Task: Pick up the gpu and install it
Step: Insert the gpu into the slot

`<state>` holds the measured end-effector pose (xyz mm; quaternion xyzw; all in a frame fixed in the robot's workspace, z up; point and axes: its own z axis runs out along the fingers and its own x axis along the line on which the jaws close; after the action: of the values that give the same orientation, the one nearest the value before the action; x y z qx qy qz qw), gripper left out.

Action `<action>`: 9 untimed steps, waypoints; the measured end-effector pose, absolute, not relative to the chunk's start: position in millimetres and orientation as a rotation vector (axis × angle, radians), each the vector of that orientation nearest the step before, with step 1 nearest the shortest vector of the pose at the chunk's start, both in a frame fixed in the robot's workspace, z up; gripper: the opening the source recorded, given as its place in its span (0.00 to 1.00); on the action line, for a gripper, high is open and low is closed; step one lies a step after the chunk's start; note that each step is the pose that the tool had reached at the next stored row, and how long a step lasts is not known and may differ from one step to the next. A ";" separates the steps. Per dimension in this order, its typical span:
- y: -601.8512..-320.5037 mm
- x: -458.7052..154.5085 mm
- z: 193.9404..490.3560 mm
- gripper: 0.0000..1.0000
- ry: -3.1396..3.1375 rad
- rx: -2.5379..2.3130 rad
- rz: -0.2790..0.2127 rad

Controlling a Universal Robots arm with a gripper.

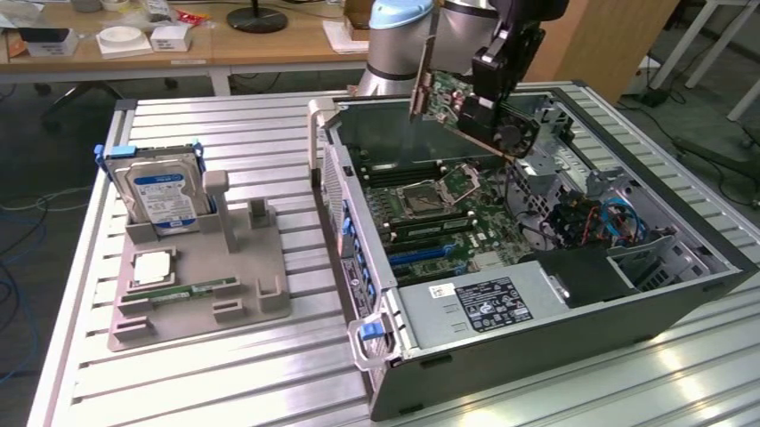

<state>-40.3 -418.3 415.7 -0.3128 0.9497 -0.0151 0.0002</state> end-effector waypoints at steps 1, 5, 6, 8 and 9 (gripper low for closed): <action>-418.3 -40.3 415.6 0.26 2.975 -1.007 -0.047; -418.3 -40.3 415.2 0.26 2.940 -1.101 -0.047; -418.3 -40.3 415.1 0.26 2.931 -1.124 -0.047; -418.3 -40.3 415.0 0.26 2.913 -1.170 -0.047; -418.3 -40.3 414.9 0.26 2.903 -1.193 -0.047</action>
<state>-40.3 -418.3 414.9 -0.3800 0.9249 -0.0150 0.0012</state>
